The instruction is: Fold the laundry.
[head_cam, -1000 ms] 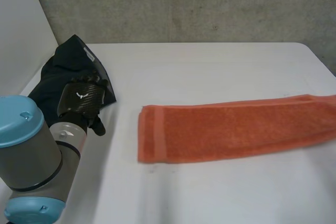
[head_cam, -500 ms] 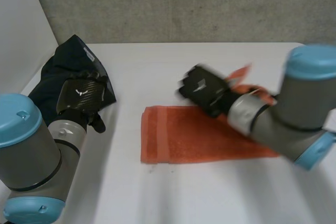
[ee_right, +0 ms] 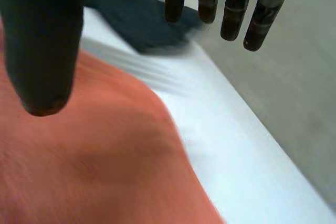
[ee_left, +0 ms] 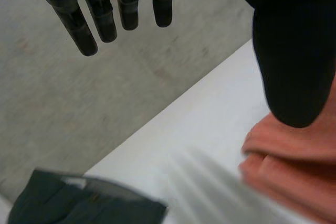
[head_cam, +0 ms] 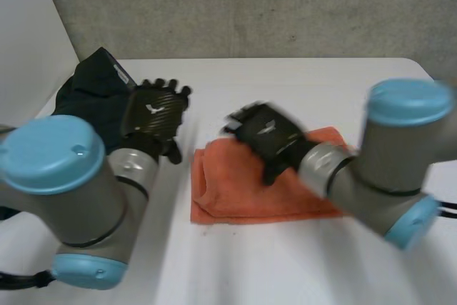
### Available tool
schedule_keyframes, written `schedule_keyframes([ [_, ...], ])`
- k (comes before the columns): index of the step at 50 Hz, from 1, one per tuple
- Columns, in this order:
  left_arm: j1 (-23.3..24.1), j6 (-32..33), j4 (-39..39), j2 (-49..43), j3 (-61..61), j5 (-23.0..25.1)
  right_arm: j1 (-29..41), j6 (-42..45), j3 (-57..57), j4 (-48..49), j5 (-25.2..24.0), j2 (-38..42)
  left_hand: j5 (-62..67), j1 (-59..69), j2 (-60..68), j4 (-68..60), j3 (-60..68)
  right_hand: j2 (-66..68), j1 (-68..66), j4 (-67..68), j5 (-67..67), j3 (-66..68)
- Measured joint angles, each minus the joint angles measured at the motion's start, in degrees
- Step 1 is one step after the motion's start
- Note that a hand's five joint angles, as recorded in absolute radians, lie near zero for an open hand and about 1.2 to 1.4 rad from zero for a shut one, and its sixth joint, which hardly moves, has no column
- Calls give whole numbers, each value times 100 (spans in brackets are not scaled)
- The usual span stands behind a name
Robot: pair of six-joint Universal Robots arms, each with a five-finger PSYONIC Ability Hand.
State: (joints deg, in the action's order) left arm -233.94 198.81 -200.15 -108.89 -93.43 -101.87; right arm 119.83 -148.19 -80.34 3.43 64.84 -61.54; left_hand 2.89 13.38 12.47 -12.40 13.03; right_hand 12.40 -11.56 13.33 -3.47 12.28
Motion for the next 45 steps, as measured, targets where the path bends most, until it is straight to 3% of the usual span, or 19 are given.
schedule_keyframes([
  [1, 151, 6, 6, -141, 172, 5, -269, -480, -140, -31, 202, -189, 0, 0, 0, 0, 0, 0, 0, -1, 0, 0],
  [3, 263, 10, 15, -255, 299, 7, -338, -586, -185, -40, 244, -237, -1, 0, 0, 0, 0, 0, 0, -1, 0, 0],
  [4, 493, 18, 35, -530, 574, 10, -877, -1122, -613, -90, 482, -569, 0, 0, 0, 0, 0, 0, 0, 0, 0, 0],
  [6, 549, 19, 42, -605, 645, 11, -968, -1165, -698, -93, 505, -619, 0, 0, 0, 0, 0, 0, 0, 0, 0, 0],
  [7, 722, 27, 67, -876, 885, 6, -1380, -1200, -1115, -96, 569, -816, 0, 0, 0, 0, 0, 0, 0, 0, 0, 0],
  [16, 940, 83, 445, -1913, 1585, -201, -2364, -272, -2413, 128, 293, -1031, 1, 0, 0, 0, 0, 311, -172, 215, -267, 314],
  [20, 920, 130, 772, -2255, 1751, -533, -2557, -41, -2690, 398, 148, -970, 0, 0, 0, 0, 0, 1481, -1190, 1376, -1281, 1481],
  [23, 915, 144, 844, -2304, 1768, -620, -2585, -23, -2722, 458, 131, -949, 1, 0, 0, 0, 0, 1621, -1332, 1542, -1435, 1643],
  [25, 909, 176, 1003, -2376, 1759, -845, -2667, 2, -2797, 710, 91, -846, 0, 0, 0, 0, 0, 2908, -2415, 2792, -2647, 2901],
  [27, 913, 184, 1045, -2362, 1722, -915, -2688, -3, -2809, 835, 86, -793, 0, 0, 0, 0, 0, 4412, -3461, 4216, -4033, 4317],
  [30, 929, 185, 1073, -2265, 1634, -971, -2697, -11, -2807, 946, 95, -759, 0, 0, 0, 0, 0, 5409, -4029, 5316, -5055, 5396],
  [45, 922, 70, 1023, -455, 712, -982, -2483, 384, -2384, 931, 232, -1125, -24, 0, 0, 0, 0, 5491, -4037, 5483, -5310, 5528],
])
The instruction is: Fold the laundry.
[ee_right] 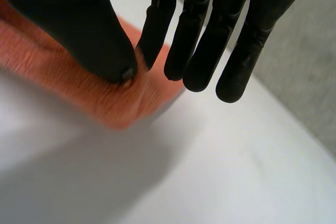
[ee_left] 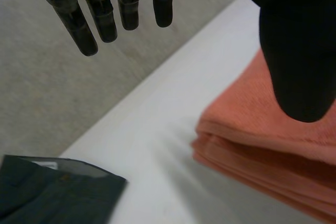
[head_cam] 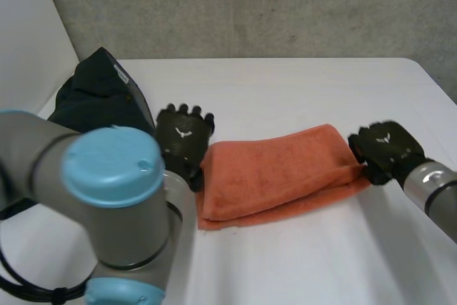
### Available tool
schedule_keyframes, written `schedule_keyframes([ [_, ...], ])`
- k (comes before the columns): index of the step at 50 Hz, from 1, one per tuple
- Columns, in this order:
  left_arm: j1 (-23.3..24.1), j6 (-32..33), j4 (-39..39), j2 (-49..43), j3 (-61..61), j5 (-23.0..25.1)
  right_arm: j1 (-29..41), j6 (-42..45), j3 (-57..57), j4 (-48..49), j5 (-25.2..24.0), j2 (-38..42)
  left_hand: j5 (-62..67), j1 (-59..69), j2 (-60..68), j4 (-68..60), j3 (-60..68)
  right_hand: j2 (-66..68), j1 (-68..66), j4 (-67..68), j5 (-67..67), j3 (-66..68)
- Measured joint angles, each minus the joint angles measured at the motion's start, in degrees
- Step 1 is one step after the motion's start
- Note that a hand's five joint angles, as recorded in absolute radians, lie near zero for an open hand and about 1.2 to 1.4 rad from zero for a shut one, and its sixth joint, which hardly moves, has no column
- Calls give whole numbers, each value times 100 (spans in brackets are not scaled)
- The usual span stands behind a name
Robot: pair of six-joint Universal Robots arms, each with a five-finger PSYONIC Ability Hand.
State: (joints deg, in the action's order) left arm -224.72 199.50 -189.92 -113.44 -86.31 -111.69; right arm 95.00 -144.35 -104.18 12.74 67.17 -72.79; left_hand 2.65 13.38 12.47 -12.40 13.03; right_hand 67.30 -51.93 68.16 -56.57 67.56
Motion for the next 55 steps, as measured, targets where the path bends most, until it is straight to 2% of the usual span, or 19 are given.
schedule_keyframes([
  [2, -33, -1, -6, 180, -106, 1, 175, 77, 119, -18, 12, -53, 0, 0, 0, 0, 0, 0, 0, 0, -33, 0],
  [6, -195, -2, -23, 626, -413, 9, 1000, 218, 572, -68, 37, -143, 0, 0, 0, 0, 0, 0, 0, 0, -60, 0],
  [7, -195, -2, -23, 626, -413, 9, 1000, 218, 572, -68, 37, -143, 0, 0, 0, 0, 0, 0, 0, 0, -60, 0],
  [8, -310, -4, -31, 794, -557, 18, 1535, 251, 822, -93, 25, -140, 0, 0, 0, 0, 0, 0, 0, 0, -68, 0],
  [9, -365, -8, -37, 852, -614, 20, 1728, 256, 908, -95, 11, -122, 0, 0, 0, 0, 0, 0, 0, 1, -68, 0],
  [13, -633, -76, -90, 1017, -848, 28, 2798, 273, 1329, -121, -109, 265, 0, 0, 0, 0, 0, 0, 0, 1, -73, 0],
  [18, -810, -196, -136, 1040, -964, 34, 3484, 275, 1605, -144, -187, 830, 0, 0, 0, 0, 0, -38, -9, -28, -55, -37],
  [20, -866, -280, -147, 1018, -990, 43, 3680, 218, 1707, -151, -103, 1121, 0, 0, 0, 0, 0, -1925, 1235, -1847, 1640, -1923],
  [22, -870, -292, -148, 1014, -991, 45, 3690, 195, 1717, -150, -69, 1154, 0, 0, 0, 0, 0, -1925, 1235, -1847, 1640, -1923],
  [23, -887, -359, -152, 993, -995, 62, 3630, 28, 1738, -135, 162, 1228, 0, 0, 0, 0, 0, -4299, 3197, -4223, 4038, -4186],
  [25, -888, -396, -152, 980, -993, 76, 3351, -257, 1712, -84, 461, 1102, 0, 0, 0, 0, 0, -4965, 3665, -5049, 4902, -4968],
  [29, -878, -430, -159, 965, -979, 100, 2420, -1023, 1526, -16, 882, 577, 0, 0, 0, 0, 0, -5217, 3829, -5298, 5187, -5285],
  [31, -869, -437, -163, 961, -972, 107, 1857, -1396, 1370, -9, 901, 306, 0, 0, 0, 0, 0, -5217, 3829, -5298, 5187, -5288],
  [35, -846, -441, -184, 944, -966, 114, 773, -1850, 927, -73, 427, -58, 0, 0, 0, 0, 0, -5207, 3822, -5286, 5161, -5273],
  [37, -827, -441, -212, 920, -972, 115, 246, -1890, 623, -136, -21, -153, 0, 0, 0, 0, 0, -4998, 3686, -5101, 4911, -5052],
  [40, -804, -441, -263, 851, -988, 114, -391, -1659, 151, -203, -709, -182, 0, 0, 0, 0, 0, -4317, 3082, -4364, 4263, -4299],
  [43, -791, -439, -288, 780, -994, 114, -747, -1229, -201, -220, -1107, -140, 0, 0, 0, 0, 0, -4023, 2863, -4068, 4008, -4024],
  [49, -753, -439, -311, 678, -995, 113, -1076, -217, -593, -207, -1398, 185, 0, 0, 0, 0, 0, -3885, 2780, -3955, 3881, -3890],
  [55, -718, -439, -317, 649, -995, 113, -1140, 160, -616, -170, -1418, 509, 0, 0, 0, 0, 0, -3519, 2447, -3638, 3584, -3561],
])
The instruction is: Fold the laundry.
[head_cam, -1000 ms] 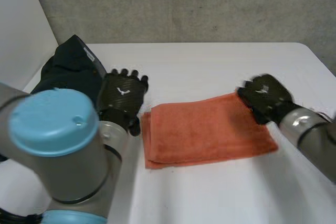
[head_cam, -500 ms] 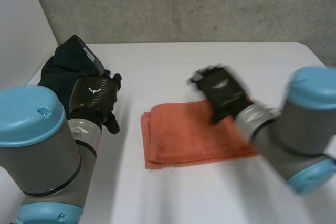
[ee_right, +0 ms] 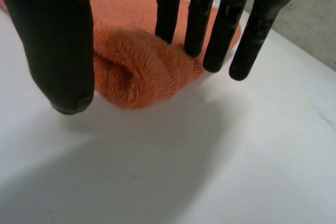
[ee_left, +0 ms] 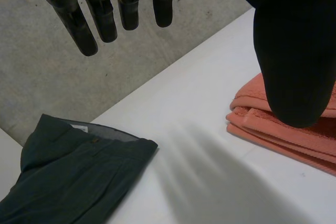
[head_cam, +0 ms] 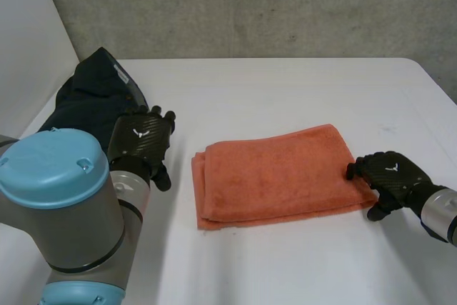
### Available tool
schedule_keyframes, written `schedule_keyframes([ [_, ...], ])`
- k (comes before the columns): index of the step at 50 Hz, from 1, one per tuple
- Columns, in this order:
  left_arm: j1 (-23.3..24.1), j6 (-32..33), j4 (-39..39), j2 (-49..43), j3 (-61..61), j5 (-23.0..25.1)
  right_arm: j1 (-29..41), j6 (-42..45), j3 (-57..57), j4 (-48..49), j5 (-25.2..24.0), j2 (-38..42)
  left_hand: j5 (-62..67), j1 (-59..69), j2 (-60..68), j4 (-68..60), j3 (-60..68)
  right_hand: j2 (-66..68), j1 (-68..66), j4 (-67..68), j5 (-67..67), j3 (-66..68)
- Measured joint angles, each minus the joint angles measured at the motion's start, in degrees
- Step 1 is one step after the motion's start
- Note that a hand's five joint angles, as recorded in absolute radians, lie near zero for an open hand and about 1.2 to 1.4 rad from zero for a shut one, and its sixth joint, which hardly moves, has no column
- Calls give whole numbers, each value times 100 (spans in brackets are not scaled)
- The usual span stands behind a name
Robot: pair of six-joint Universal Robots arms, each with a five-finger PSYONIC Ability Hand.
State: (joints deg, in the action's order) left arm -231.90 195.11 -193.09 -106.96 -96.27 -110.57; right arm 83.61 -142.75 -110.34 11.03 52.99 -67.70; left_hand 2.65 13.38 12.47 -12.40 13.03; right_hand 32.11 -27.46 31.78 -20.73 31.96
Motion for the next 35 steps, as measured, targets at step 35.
schedule_keyframes([
  [35, -39, -8, -12, 107, -124, -13, 1471, -145, 1526, 54, 940, 72, 0, 0, 0, 0, 0, 3543, -2536, 3635, -3462, 3551],
])
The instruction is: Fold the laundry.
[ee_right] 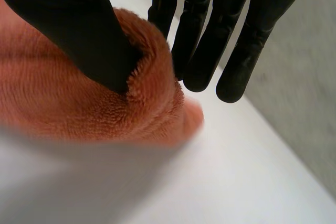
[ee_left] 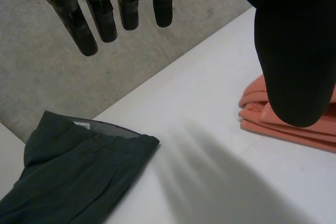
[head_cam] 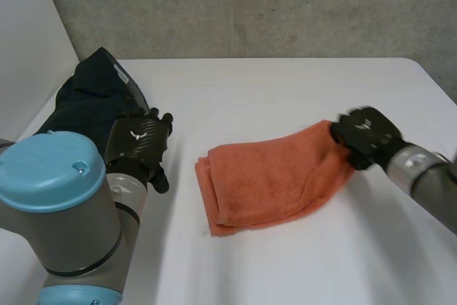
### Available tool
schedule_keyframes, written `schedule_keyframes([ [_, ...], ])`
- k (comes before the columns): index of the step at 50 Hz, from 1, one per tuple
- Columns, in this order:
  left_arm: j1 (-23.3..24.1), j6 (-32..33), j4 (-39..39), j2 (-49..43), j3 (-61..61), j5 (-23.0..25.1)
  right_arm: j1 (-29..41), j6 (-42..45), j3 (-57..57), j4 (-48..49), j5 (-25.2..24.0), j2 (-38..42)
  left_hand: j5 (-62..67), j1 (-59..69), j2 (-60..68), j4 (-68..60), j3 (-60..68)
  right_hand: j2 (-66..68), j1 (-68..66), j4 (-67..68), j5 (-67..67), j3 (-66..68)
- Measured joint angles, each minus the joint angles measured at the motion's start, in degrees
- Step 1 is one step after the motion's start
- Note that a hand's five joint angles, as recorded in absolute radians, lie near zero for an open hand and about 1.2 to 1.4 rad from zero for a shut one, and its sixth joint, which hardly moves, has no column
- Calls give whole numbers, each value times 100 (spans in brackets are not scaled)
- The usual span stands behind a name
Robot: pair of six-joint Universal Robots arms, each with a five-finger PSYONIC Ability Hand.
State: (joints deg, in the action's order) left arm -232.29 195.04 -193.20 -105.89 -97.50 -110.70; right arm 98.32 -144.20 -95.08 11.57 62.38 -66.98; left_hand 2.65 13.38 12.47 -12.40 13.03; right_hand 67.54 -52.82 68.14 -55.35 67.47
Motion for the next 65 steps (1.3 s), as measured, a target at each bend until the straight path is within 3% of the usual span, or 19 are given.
schedule_keyframes([
  [8, -75, -1, -4, 274, -105, 1, 2025, -44, 1108, -930, -81, 204, 0, 0, 0, 0, 0, 0, -80, 5, -85, 0],
  [16, -108, -1, -7, 314, -113, 12, 3006, -32, 1318, -1109, -386, 836, 0, 0, 0, 0, 0, -23, -88, -25, -63, -24],
  [17, -111, 1, -10, 296, -68, 16, 3111, -75, 1363, -1093, -388, 937, 0, 0, 0, 0, 0, -851, 435, -770, 585, -741],
  [19, -107, 4, -13, 274, -3, 19, 3142, -163, 1403, -1075, -337, 952, 0, 0, 0, 0, 0, -3768, 2854, -3632, 3351, -3575],
  [20, -102, 6, -19, 260, 36, 20, 3143, -194, 1413, -1071, -317, 946, 0, 0, 0, 0, 0, -3768, 2854, -3632, 3351, -3575],
  [21, -93, 9, -28, 237, 99, 21, 3124, -366, 1458, -1051, -218, 900, 0, 0, 0, 0, 0, -4950, 3772, -4955, 4604, -4893],
  [24, -46, 13, -59, 124, 334, 28, 2997, -824, 1527, -1014, 12, 767, 0, 0, 0, 0, 0, -5468, 4098, -5463, 5101, -5450],
  [34, 450, -631, 190, -690, 1415, 227, 2154, -3049, 1613, -1024, 522, 327, 0, 0, 0, 0, 0, -5501, 4106, -5476, 5190, -5498],
  [39, 686, -1179, 755, -1138, 1790, 259, 1997, -3295, 1741, -1272, 530, 640, 0, 0, 0, 0, 0, -5501, 4106, -5476, 5190, -5498],
  [48, 801, -1791, 1787, -1777, 2026, 211, 1951, -2820, 2201, -1979, 571, 1487, 0, 0, 0, 0, 0, -5501, 4106, -5476, 5191, -5498],
  [56, 771, -1720, 2112, -2007, 2026, 9, 1949, -2092, 2344, -2133, 941, 1796, 0, 0, 0, 0, 0, -5501, 4119, -5476, 5194, -5498],
  [65, 759, -1489, 2158, -1881, 2067, -30, 1923, -1837, 2166, -2056, 1017, 1597, 0, 0, 0, 0, 0, -5497, 4218, -5476, 5208, -5498],
])
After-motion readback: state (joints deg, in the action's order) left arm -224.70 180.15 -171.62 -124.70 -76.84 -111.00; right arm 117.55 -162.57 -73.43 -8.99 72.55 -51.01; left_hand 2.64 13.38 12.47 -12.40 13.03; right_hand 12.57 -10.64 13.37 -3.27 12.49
